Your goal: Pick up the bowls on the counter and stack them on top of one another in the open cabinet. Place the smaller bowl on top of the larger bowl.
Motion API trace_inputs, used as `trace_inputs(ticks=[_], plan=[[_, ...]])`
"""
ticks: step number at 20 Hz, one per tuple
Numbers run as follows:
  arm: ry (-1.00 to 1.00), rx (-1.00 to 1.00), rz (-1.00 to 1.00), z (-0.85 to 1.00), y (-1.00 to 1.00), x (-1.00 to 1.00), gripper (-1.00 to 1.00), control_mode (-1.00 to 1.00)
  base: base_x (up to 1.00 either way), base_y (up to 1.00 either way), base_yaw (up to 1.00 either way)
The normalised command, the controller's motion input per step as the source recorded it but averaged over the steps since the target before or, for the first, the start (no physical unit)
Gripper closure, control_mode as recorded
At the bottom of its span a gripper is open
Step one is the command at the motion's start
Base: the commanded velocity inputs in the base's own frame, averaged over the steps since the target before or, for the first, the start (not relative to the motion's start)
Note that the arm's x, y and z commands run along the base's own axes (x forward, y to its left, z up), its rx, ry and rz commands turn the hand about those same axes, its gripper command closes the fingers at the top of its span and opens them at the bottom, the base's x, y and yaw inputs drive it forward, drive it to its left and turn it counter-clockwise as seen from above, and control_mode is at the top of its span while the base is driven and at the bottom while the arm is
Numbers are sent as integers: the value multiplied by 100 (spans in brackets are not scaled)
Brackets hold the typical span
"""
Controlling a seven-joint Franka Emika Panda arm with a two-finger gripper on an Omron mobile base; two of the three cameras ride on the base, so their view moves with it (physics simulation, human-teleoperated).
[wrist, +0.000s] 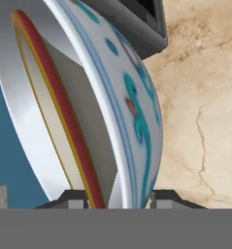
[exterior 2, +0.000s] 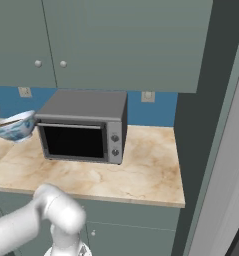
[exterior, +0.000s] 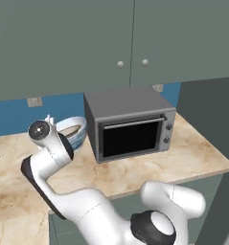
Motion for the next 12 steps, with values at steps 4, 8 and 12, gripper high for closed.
trace_inputs(ticks=[4,8,12], plan=[[-1,3,-11,34,0,-62,100,-100,0,0,0],[0,4,-14,37,0,-63,100,-100,0,0,0],[0,4,-18,35,-2,-56,100,-100,0,0,0]])
